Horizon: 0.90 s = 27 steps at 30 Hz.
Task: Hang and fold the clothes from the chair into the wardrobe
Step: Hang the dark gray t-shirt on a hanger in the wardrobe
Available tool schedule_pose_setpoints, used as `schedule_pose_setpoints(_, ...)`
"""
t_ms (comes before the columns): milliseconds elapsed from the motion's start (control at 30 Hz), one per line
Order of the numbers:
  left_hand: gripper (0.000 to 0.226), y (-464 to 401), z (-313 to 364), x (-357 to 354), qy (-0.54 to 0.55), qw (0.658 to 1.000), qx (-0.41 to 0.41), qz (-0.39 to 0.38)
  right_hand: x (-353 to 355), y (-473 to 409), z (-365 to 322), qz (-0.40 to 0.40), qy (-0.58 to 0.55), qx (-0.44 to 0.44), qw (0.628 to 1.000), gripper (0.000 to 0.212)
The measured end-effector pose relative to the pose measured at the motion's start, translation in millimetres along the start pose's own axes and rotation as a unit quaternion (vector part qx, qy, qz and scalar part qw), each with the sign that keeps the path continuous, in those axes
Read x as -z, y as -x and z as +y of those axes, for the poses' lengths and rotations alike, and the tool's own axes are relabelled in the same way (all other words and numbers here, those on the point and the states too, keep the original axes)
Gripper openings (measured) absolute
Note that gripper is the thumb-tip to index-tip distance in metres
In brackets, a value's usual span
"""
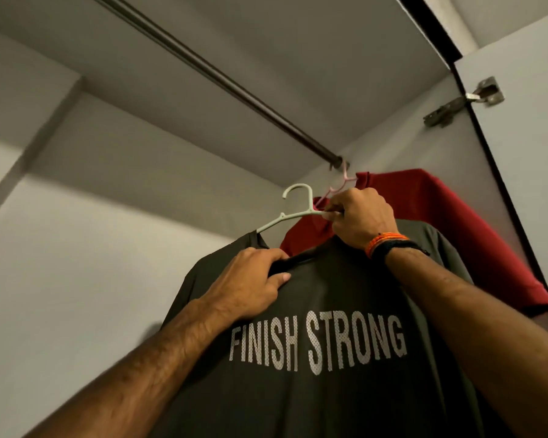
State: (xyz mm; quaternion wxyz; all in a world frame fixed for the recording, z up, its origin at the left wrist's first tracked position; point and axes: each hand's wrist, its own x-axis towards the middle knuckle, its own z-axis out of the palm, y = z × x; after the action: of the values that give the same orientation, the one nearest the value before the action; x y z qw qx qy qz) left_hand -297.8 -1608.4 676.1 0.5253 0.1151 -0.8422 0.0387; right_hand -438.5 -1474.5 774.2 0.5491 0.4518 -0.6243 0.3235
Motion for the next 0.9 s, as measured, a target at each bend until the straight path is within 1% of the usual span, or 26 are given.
schedule_pose_setpoints(300,0.024,-92,-1,-12,-0.007,0.996,-0.048,0.072,-6,-71,37,0.088,0.04,0.002,0.995,0.008)
schedule_pose_setpoints(567,0.029,-142,5,-21,0.01,0.993,-0.082,0.085,-1,-102,63,0.121,0.067,0.02,0.99,0.015)
schedule_pose_setpoints(733,0.025,-162,9,-19,0.024,0.989,-0.104,0.106,6,-116,69,0.138,0.073,0.02,0.987,0.018)
schedule_pose_setpoints(900,0.026,-185,9,-16,0.031,0.986,-0.112,0.117,4,-141,72,0.158,0.089,0.023,0.983,0.014)
